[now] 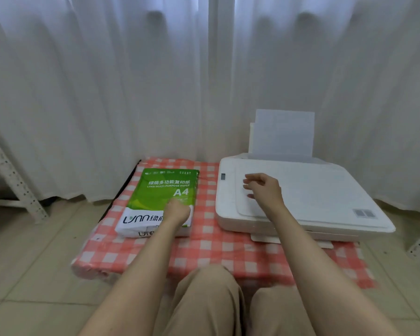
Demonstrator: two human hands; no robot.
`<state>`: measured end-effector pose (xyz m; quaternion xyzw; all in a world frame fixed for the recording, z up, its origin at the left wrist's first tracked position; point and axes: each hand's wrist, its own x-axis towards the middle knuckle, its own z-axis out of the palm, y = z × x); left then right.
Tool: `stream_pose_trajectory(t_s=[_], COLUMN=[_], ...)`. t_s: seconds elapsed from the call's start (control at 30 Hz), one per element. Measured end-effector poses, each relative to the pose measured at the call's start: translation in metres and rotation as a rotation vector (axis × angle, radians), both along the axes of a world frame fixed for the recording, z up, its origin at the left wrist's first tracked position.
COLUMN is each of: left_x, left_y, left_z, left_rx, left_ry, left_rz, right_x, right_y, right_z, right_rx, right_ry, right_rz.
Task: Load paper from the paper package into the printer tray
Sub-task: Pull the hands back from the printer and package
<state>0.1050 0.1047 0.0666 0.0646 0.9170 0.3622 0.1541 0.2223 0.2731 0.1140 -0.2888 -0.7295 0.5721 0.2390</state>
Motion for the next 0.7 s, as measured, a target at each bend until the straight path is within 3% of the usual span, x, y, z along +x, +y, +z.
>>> stream_pose_trajectory(t_s=[0.2, 0.37, 0.5, 0.7], left_x=[-0.028, -0.048, -0.072, -0.093], left_y=[-0.044, -0.077, -0.096, -0.11], left_z=[-0.04, -0.054, -0.072, -0.092], left_rx=[-0.029, -0.021, 0.042, 0.072], left_ry=[-0.077, 0.019, -0.041, -0.05], left_rz=[0.226, 0.473, 0.476, 0.407], right_x=[-0.051, -0.087, -0.104, -0.118], right_y=[-0.058, -0.097, -0.108, -0.115], right_z=[-0.017, -0.056, -0.088, -0.117], right_rx=[-0.058, 0.023, 0.093, -0.063], right_ry=[-0.017, -0.246, -0.403, -0.49], right_rz=[0.207, 0.407, 0.264, 0.203])
